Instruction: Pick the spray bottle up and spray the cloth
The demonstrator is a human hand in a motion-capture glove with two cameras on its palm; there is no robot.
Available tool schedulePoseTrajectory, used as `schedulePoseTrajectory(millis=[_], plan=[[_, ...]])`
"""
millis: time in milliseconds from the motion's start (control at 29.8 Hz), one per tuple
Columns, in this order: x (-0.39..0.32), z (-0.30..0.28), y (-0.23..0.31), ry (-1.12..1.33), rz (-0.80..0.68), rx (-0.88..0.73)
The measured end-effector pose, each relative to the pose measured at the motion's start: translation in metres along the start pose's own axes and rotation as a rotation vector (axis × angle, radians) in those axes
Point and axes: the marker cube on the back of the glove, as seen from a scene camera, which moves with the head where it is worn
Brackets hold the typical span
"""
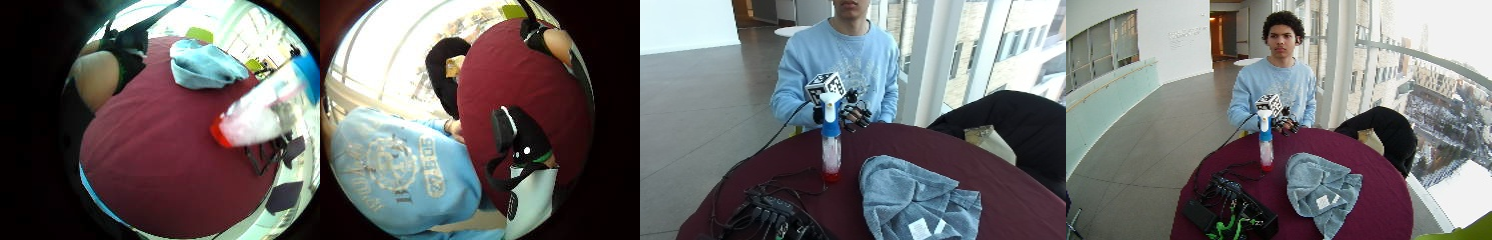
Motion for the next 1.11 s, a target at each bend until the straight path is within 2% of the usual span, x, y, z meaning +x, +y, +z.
schedulePoseTrajectory(millis=[436, 604, 805, 939, 1107], plan=[[0.076, -0.042, 0.056, -0.465, 0.424, 0.207], [0.101, -0.044, 0.053, -0.567, 0.477, 0.281], [0.129, -0.041, 0.021, -0.619, 0.508, 0.42], [0.143, -0.041, 0.006, -0.656, 0.585, 0.401], [0.158, -0.038, -0.017, -0.734, 0.598, 0.43]])
